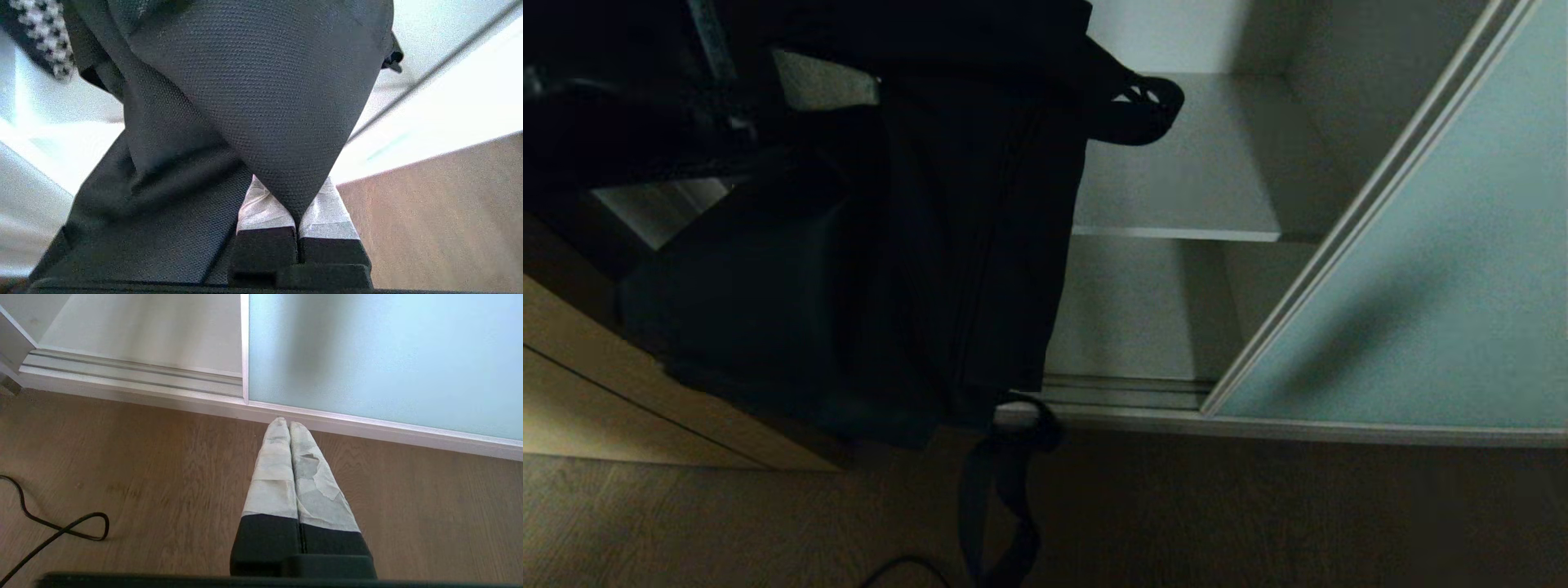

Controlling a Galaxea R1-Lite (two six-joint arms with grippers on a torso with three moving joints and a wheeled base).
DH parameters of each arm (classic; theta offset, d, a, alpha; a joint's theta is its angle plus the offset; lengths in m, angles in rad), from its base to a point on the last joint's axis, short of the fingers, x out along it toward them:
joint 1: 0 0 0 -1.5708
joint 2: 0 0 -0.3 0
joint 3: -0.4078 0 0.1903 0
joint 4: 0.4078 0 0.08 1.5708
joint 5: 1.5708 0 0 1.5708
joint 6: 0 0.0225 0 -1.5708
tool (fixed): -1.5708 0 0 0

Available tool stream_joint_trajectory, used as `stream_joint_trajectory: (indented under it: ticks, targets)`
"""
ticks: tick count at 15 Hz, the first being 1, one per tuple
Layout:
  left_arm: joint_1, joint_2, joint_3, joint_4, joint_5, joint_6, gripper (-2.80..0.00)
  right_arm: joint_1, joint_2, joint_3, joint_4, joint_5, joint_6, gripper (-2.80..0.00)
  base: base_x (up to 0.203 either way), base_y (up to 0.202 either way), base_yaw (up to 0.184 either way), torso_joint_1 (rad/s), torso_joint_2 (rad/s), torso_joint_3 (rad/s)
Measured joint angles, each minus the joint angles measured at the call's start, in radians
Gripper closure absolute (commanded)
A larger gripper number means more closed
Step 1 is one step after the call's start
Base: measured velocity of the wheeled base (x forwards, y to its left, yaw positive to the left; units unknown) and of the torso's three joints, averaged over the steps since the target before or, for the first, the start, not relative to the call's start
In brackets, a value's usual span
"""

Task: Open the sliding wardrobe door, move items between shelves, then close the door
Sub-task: Place the bag on the higher shelf

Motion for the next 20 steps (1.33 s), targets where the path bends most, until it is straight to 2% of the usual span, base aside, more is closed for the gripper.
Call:
stream_joint_trajectory:
  ticks: [6, 12, 15, 18, 20]
  targets:
    - [0.000, 0.129, -0.237, -0.018, 0.013, 0.002, 0.00, 0.000, 0.000, 0.000, 0.000, 0.000, 0.000, 0.00, 0.000, 0.000, 0.000, 0.000, 0.00, 0.045]
    - [-0.001, 0.317, -0.504, -0.088, 0.079, -0.006, 0.00, 0.000, 0.000, 0.000, 0.000, 0.000, 0.000, 0.00, 0.000, 0.000, 0.000, 0.000, 0.00, 0.000]
    - [0.000, 0.423, -0.537, -0.239, 0.086, -0.008, 0.00, 0.000, 0.000, 0.000, 0.000, 0.000, 0.000, 0.00, 0.000, 0.000, 0.000, 0.000, 0.00, 0.000]
    - [0.012, 0.511, -0.546, -0.437, 0.077, -0.015, 0.00, 0.000, 0.000, 0.000, 0.000, 0.000, 0.000, 0.00, 0.000, 0.000, 0.000, 0.000, 0.00, 0.000]
    - [0.041, 0.570, -0.546, -0.501, 0.070, -0.037, 0.00, 0.000, 0.000, 0.000, 0.000, 0.000, 0.000, 0.00, 0.000, 0.000, 0.000, 0.000, 0.00, 0.000]
